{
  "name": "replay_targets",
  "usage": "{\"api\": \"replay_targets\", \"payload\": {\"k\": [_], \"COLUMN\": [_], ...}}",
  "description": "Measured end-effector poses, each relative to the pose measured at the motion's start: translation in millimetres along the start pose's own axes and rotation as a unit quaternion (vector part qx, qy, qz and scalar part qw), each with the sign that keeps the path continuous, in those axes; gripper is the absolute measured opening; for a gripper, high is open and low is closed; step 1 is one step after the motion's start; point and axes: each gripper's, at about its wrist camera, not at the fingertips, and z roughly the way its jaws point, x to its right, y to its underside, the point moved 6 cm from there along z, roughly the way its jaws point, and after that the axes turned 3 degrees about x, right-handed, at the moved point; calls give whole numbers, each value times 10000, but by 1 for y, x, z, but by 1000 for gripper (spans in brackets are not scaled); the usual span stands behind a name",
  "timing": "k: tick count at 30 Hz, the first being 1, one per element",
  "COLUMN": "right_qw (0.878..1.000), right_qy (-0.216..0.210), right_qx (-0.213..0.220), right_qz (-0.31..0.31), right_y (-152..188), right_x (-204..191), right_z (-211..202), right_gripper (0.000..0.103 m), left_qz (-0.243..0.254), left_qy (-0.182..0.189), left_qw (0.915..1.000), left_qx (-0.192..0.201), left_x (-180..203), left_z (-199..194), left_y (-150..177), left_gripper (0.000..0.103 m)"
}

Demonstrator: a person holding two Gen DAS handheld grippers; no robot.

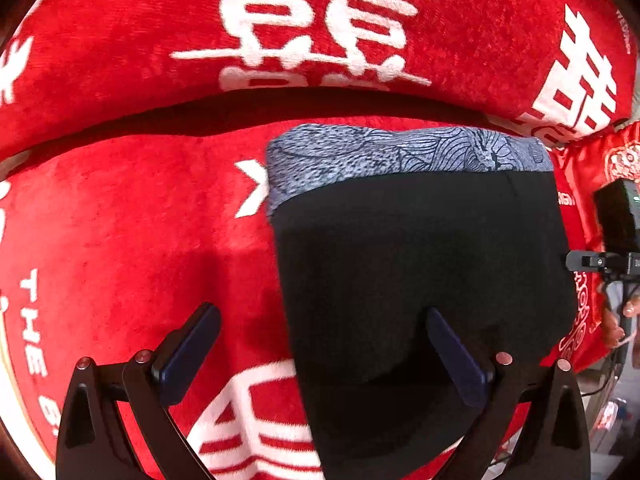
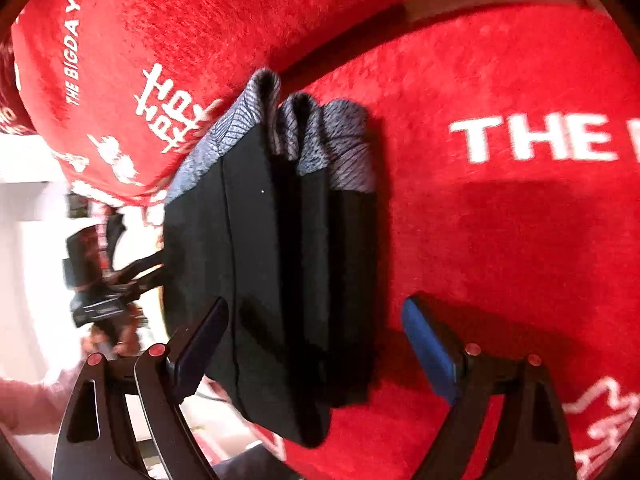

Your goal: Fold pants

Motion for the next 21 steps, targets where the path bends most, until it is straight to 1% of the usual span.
{"api": "replay_targets", "payload": {"k": [3, 5, 7, 8, 9, 10, 11, 12, 14, 15, 17, 21], "right_qw": [9994, 9985, 9979, 9978, 9978, 9981, 9985, 9983, 9975, 9976, 9975, 9960], "right_qy": [-330, -536, -581, -549, -501, -414, -288, -281, -341, -353, -426, -658], "right_qx": [-33, 16, 45, 63, 64, 61, 55, 43, 18, 27, 41, 16], "right_qz": [-74, 69, 276, 366, 423, 450, 462, 507, 613, 598, 563, 603], "right_y": [-6, -14, -18, -20, -20, -21, -20, -19, -19, -20, -19, -10], "right_x": [-3, -4, -2, -2, -2, -2, -1, -1, -2, -5, -14, -30], "right_z": [7, 10, 13, 15, 15, 16, 16, 15, 13, 11, 6, -7], "right_gripper": [90, 90, 90, 89, 88, 83, 75, 70, 59, 56, 48, 46], "left_qz": [-71, -185, -347, -457, -493, -512, -518, -492, -416, -380, -326, -462], "left_qy": [302, 460, 516, 510, 521, 571, 552, 525, 451, 386, 285, 309], "left_qw": [9995, 9988, 9980, 9976, 9974, 9970, 9971, 9973, 9979, 9982, 9985, 9978], "left_qx": [-5, -48, -81, -50, -3, 64, 128, 169, 222, 243, 321, 357], "left_x": [5, 9, 12, 12, 12, 15, 18, 20, 26, 31, 35, 41], "left_z": [12, 18, 22, 22, 22, 19, 15, 13, 6, 2, -8, -36], "left_y": [-4, -4, -5, -5, -6, -6, -6, -6, -6, -8, -9, -2], "left_gripper": [103, 103, 103, 102, 98, 88, 84, 80, 67, 66, 59, 58]}}
